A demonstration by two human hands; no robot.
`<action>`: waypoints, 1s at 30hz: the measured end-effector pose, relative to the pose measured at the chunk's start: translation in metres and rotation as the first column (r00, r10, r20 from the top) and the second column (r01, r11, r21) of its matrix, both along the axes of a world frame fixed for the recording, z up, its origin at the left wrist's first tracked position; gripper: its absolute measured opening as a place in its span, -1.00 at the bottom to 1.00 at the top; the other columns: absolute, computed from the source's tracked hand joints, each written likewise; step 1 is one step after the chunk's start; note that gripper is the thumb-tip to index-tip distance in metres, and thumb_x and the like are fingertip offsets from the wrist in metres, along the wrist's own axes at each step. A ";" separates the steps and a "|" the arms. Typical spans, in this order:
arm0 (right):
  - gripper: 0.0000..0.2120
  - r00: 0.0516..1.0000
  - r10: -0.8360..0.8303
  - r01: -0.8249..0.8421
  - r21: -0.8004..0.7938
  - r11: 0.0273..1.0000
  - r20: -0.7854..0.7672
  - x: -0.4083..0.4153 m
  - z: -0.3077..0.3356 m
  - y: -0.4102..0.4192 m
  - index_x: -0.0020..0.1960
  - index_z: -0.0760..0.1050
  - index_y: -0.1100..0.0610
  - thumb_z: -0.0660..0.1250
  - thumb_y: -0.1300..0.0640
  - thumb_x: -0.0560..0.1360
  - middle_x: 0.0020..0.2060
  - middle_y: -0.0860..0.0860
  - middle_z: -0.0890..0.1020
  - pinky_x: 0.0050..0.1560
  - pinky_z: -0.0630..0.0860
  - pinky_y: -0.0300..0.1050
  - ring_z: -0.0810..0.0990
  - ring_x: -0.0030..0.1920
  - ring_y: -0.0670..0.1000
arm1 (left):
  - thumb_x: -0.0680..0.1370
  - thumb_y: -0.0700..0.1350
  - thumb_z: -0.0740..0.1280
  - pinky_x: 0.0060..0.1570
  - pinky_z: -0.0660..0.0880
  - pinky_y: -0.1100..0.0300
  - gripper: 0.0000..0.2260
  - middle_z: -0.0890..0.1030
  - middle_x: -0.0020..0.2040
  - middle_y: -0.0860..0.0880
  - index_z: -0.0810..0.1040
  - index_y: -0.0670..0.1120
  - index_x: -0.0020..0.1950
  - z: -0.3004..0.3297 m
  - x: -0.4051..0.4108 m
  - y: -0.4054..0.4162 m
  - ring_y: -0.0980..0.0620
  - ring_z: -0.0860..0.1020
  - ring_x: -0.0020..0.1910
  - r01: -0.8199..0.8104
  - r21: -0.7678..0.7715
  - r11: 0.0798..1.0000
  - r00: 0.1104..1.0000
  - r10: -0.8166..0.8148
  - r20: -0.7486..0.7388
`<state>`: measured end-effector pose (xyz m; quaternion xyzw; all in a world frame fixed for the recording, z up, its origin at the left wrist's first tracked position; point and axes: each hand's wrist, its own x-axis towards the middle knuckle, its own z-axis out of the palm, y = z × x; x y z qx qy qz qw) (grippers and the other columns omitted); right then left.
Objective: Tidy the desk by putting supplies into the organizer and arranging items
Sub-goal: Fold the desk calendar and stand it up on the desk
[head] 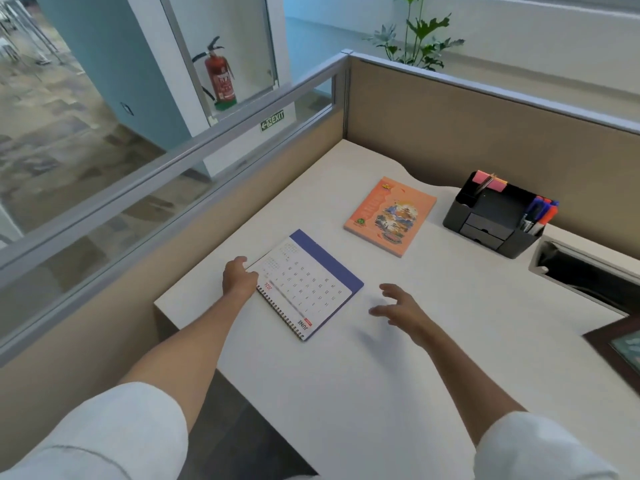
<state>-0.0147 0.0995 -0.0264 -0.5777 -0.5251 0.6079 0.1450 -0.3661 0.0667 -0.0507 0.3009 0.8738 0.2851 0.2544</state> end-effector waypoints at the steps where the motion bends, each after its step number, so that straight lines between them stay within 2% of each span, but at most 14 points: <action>1: -0.31 0.999 0.030 -0.030 0.003 1.000 0.017 -0.010 -0.001 0.004 0.45 0.30 0.02 0.50 0.18 0.39 0.40 0.04 0.36 0.16 0.46 -0.04 0.52 0.21 0.07 | 0.48 -0.26 0.31 0.20 0.40 0.06 -0.54 0.42 0.34 -0.21 0.40 -0.16 0.38 0.000 -0.003 0.002 -0.18 0.45 0.27 0.002 -0.028 1.000 1.000 -0.002 -0.010; 4: -0.22 0.996 0.070 -0.071 0.020 0.997 0.047 -0.038 -0.006 0.015 0.49 0.22 0.03 0.51 0.20 0.37 0.46 0.05 0.30 0.19 0.41 -0.07 0.42 0.32 0.09 | 0.47 -0.19 0.36 0.20 0.39 0.08 -0.49 0.43 0.34 -0.19 0.37 -0.16 0.41 -0.003 -0.012 0.007 -0.16 0.42 0.30 0.021 -0.092 0.996 1.000 -0.022 -0.009; 7: -0.13 0.993 0.091 -0.092 0.011 0.996 0.073 -0.059 -0.012 0.026 0.53 0.14 0.07 0.53 0.22 0.36 0.47 0.06 0.28 0.23 0.40 -0.05 0.38 0.36 0.10 | 0.43 -0.12 0.40 0.14 0.44 0.10 -0.50 0.48 0.29 -0.16 0.44 -0.15 0.36 -0.010 -0.022 0.011 -0.15 0.48 0.24 0.031 -0.133 0.991 0.999 -0.033 -0.015; 9: -0.10 0.986 0.115 -0.117 0.010 0.993 0.117 -0.069 -0.018 0.031 0.54 0.12 0.07 0.54 0.20 0.34 0.46 0.06 0.30 0.27 0.43 -0.02 0.40 0.34 0.10 | 0.41 -0.12 0.41 -0.02 0.45 0.15 -0.71 0.53 0.10 -0.13 0.56 -0.10 0.12 -0.013 -0.024 0.011 -0.14 0.53 0.02 0.020 -0.138 0.990 1.000 -0.023 -0.019; 10: -0.09 0.979 0.129 -0.135 0.023 0.991 0.156 -0.072 -0.021 0.033 0.53 0.11 0.08 0.54 0.19 0.33 0.44 0.06 0.32 0.29 0.44 0.01 0.41 0.34 0.10 | 0.39 -0.13 0.41 -0.11 0.41 0.17 -0.83 0.51 -0.03 -0.11 0.54 -0.06 -0.04 -0.013 -0.023 0.010 -0.12 0.48 -0.12 0.018 -0.128 0.992 0.999 -0.021 -0.024; 11: -0.10 0.969 0.143 -0.155 0.043 0.987 0.202 -0.075 -0.022 0.034 0.53 0.12 0.09 0.54 0.18 0.33 0.43 0.06 0.34 0.30 0.44 0.03 0.42 0.33 0.11 | 0.39 -0.14 0.42 -0.16 0.37 0.19 -0.86 0.48 -0.09 -0.08 0.51 -0.04 -0.10 -0.014 -0.022 0.011 -0.09 0.43 -0.18 0.011 -0.114 0.993 1.000 -0.013 -0.024; 13: -0.14 0.944 0.145 -0.181 0.096 0.979 0.295 -0.079 -0.025 0.036 0.51 0.16 0.14 0.53 0.18 0.34 0.39 0.08 0.38 0.24 0.47 0.00 0.44 0.28 0.10 | 0.41 -0.14 0.43 -0.15 0.37 0.22 -0.82 0.54 -0.04 -0.08 0.58 -0.11 -0.02 -0.017 -0.022 0.010 -0.09 0.49 -0.15 -0.001 -0.090 0.996 1.000 0.000 -0.009; 15: -0.21 0.926 0.137 -0.194 0.132 0.972 0.352 -0.081 -0.026 0.037 0.47 0.23 0.16 0.53 0.18 0.33 0.33 0.10 0.41 0.14 0.49 -0.02 0.47 0.21 0.10 | 0.43 -0.12 0.44 -0.13 0.38 0.23 -0.70 0.58 0.09 -0.10 0.58 -0.19 0.12 -0.021 -0.022 0.010 -0.06 0.54 -0.08 -0.022 -0.079 0.997 1.000 0.022 0.003; 18: -0.23 0.884 0.188 -0.279 0.158 0.947 0.429 -0.081 -0.028 0.037 0.43 0.27 0.13 0.52 0.20 0.30 0.31 0.11 0.39 0.18 0.49 0.05 0.44 0.25 0.17 | 0.43 -0.13 0.43 -0.10 0.38 0.23 -0.68 0.56 0.17 -0.11 0.56 -0.16 0.16 -0.021 -0.019 0.011 -0.06 0.56 0.02 -0.081 -0.052 0.995 0.996 0.084 0.040; 20: -0.25 0.868 0.221 -0.322 0.165 0.932 0.445 -0.079 -0.027 0.036 0.43 0.27 0.12 0.48 0.26 0.30 0.31 0.11 0.36 0.18 0.49 0.07 0.44 0.24 0.19 | 0.42 -0.17 0.41 -0.10 0.39 0.23 -0.72 0.58 0.13 -0.09 0.56 -0.14 0.13 -0.021 -0.015 0.011 -0.08 0.57 0.04 -0.131 -0.021 0.991 0.989 0.132 0.072; 23: -0.27 0.884 0.219 -0.323 0.200 0.925 0.413 -0.073 -0.025 0.034 0.43 0.28 0.10 0.42 0.33 0.32 0.29 0.11 0.35 0.14 0.51 0.02 0.47 0.18 0.18 | 0.42 -0.24 0.36 -0.13 0.40 0.23 -0.80 0.62 0.00 -0.07 0.59 -0.13 0.04 -0.018 -0.008 0.010 -0.06 0.56 -0.09 -0.178 0.020 0.984 0.976 0.174 0.130; 25: -0.27 0.895 0.205 -0.306 0.211 0.928 0.396 -0.070 -0.024 0.032 0.45 0.27 0.09 0.41 0.33 0.34 0.29 0.11 0.34 0.16 0.49 0.00 0.47 0.19 0.17 | 0.42 -0.27 0.34 -0.14 0.41 0.22 -0.74 0.58 0.02 -0.05 0.56 -0.11 0.09 -0.016 -0.005 0.009 -0.03 0.53 -0.13 -0.215 0.049 0.975 0.963 0.204 0.175; 27: -0.27 0.903 0.204 -0.296 0.204 0.933 0.379 -0.067 -0.024 0.030 0.47 0.26 0.08 0.40 0.33 0.35 0.29 0.10 0.33 0.17 0.48 -0.02 0.47 0.20 0.16 | 0.42 -0.32 0.31 -0.22 0.42 0.23 -0.67 0.51 0.03 -0.04 0.51 -0.09 0.17 -0.013 -0.003 0.011 -0.02 0.51 -0.16 -0.280 0.098 0.955 0.932 0.246 0.265; 30: -0.27 0.918 0.195 -0.269 0.181 0.946 0.347 -0.063 -0.022 0.026 0.47 0.26 0.07 0.41 0.34 0.36 0.26 0.09 0.32 0.16 0.49 -0.02 0.47 0.19 0.15 | 0.45 -0.38 0.28 -0.28 0.46 0.21 -0.62 0.48 0.05 -0.08 0.47 -0.10 0.23 -0.009 -0.001 0.016 -0.01 0.53 -0.20 -0.412 0.174 0.894 0.812 0.274 0.515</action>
